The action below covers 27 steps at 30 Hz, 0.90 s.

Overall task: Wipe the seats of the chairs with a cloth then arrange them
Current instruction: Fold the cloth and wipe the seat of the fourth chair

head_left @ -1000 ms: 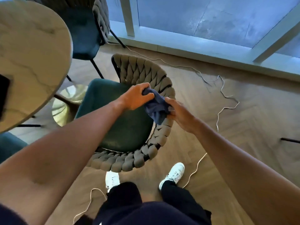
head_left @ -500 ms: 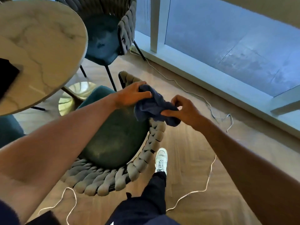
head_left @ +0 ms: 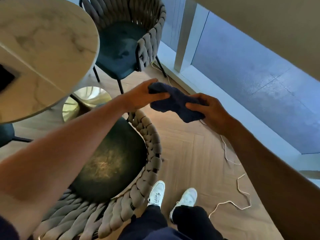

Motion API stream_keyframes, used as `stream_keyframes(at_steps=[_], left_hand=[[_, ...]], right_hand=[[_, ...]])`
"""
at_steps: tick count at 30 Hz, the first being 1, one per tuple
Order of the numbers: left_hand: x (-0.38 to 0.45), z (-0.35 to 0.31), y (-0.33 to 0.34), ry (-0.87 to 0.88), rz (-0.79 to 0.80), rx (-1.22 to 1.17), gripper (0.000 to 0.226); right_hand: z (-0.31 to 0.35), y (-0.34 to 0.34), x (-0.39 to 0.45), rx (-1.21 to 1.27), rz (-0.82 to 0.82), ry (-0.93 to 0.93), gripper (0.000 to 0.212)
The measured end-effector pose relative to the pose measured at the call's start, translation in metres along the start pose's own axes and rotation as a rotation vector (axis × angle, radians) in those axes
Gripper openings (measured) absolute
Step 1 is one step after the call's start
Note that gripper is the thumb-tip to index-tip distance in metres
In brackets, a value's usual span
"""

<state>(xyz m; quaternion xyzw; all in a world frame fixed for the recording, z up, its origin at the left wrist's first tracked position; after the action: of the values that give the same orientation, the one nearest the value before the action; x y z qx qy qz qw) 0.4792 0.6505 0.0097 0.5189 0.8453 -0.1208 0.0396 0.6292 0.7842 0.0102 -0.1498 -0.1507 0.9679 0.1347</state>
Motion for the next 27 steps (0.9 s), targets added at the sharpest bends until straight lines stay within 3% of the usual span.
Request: stream_keyframes(at_steps=[4, 10, 14, 17, 20, 22, 24, 27], left_hand=[[0.034, 0.0, -0.021, 0.023, -0.162, 0.086, 0.025], [0.07, 0.0, -0.046, -0.024, -0.403, 0.068, 0.028], [0.087, 0.01, -0.052, -0.091, -0.528, -0.039, 0.025], [0.097, 0.026, -0.06, -0.136, -0.618, -0.176, 0.034], [0.099, 0.051, -0.077, -0.191, -0.777, -0.348, 0.05], [0.096, 0.069, -0.093, -0.273, -0.907, -0.347, 0.054], [0.101, 0.08, -0.109, -0.324, -0.953, -0.323, 0.044], [0.125, 0.081, -0.136, -0.245, -0.883, -0.373, 0.02]], right_hand=[[-0.004, -0.044, 0.049, -0.252, -0.128, -0.031, 0.014], [-0.002, -0.07, 0.128, -0.48, -0.005, -0.058, 0.028], [0.003, -0.083, 0.168, -0.391, 0.128, -0.03, 0.03], [0.002, -0.082, 0.197, -0.17, 0.262, 0.026, 0.028], [-0.001, -0.074, 0.231, -0.028, 0.36, 0.045, 0.056], [0.003, -0.068, 0.255, 0.022, 0.354, 0.035, 0.057], [0.009, -0.058, 0.282, 0.005, 0.335, 0.005, 0.049], [0.015, -0.034, 0.329, -0.128, 0.356, -0.01, 0.03]])
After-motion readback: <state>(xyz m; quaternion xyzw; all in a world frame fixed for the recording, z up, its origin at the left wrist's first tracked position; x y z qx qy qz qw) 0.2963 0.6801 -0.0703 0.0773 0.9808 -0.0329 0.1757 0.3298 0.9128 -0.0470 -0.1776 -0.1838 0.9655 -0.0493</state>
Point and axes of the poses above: each hand's wrist, its own x-axis towards the middle knuckle, its own y-axis out of the palm, z = x × y, the point moved 10 cm from there along x, towards the middle knuckle, and after that the axes turned 13 degrees about -x, right-handed, at the moved point
